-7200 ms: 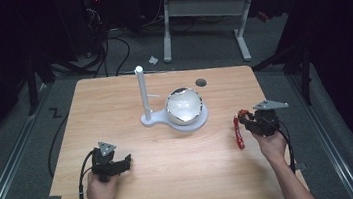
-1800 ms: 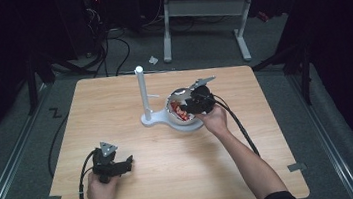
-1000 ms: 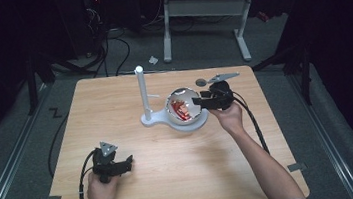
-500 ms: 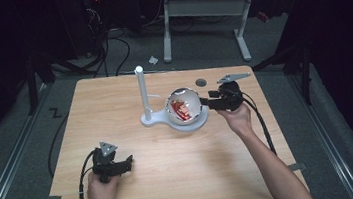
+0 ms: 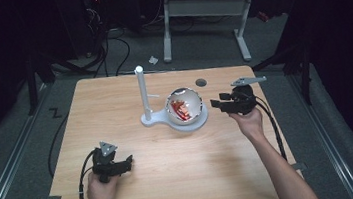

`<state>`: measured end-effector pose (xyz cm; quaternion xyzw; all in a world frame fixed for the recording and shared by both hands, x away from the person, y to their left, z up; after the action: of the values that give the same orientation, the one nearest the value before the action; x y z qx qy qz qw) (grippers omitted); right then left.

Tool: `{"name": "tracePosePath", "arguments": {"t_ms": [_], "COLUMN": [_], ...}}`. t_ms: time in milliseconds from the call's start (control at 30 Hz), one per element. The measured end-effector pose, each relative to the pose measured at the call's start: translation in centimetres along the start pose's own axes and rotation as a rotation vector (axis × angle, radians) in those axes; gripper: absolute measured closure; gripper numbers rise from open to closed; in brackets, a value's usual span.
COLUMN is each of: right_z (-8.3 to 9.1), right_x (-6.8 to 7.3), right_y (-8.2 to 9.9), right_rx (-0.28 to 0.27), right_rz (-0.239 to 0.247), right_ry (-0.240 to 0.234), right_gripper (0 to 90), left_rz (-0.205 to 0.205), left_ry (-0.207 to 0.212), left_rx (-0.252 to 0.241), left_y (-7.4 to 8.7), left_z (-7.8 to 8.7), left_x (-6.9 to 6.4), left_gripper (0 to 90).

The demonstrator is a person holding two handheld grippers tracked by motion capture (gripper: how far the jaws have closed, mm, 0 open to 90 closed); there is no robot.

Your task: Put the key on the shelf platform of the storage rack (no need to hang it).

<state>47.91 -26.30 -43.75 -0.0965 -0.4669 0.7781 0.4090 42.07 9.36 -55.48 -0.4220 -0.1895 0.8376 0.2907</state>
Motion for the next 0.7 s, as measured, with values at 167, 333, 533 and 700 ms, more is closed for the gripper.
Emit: {"name": "tracePosePath", "arguments": {"t_ms": [167,333,533,700], "right_z": [1.0,1.8,3.1,4.5], "right_x": [0.1,-0.6,-0.7,-0.6], "right_y": [0.4,1.6,2.3,2.3], "right_rx": [-0.015,-0.014,-0.026,-0.05], "right_rz": [0.01,-0.013,-0.014,-0.013], "right_ry": [0.005,0.021,0.027,0.031], "right_gripper": [46.4,46.3,46.3,46.3], "left_rz": [0.0,0.002,-0.003,-0.004], "left_ry": [-0.001,-0.001,0.0,0.0], "left_rx": [-0.001,-0.001,0.0,0.0], "left_y": [0.0,0.0,0.0,0.0], "left_z": [0.0,0.0,0.0,0.0], "left_x": [0.0,0.0,0.0,0.0], "left_gripper": [16.2,16.2,16.2,16.2]}}
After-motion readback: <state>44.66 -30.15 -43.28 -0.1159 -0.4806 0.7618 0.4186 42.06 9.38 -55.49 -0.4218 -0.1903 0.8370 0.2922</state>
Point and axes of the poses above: each handheld gripper's, and its own axes: z roughly backward along the jaws, y roughly out of its underside, x roughly to its left, the point moved 4 cm from there along -z, roughly forward along the jaws, and after that the axes turned 10 degrees about -y, right-handed, at the moved point
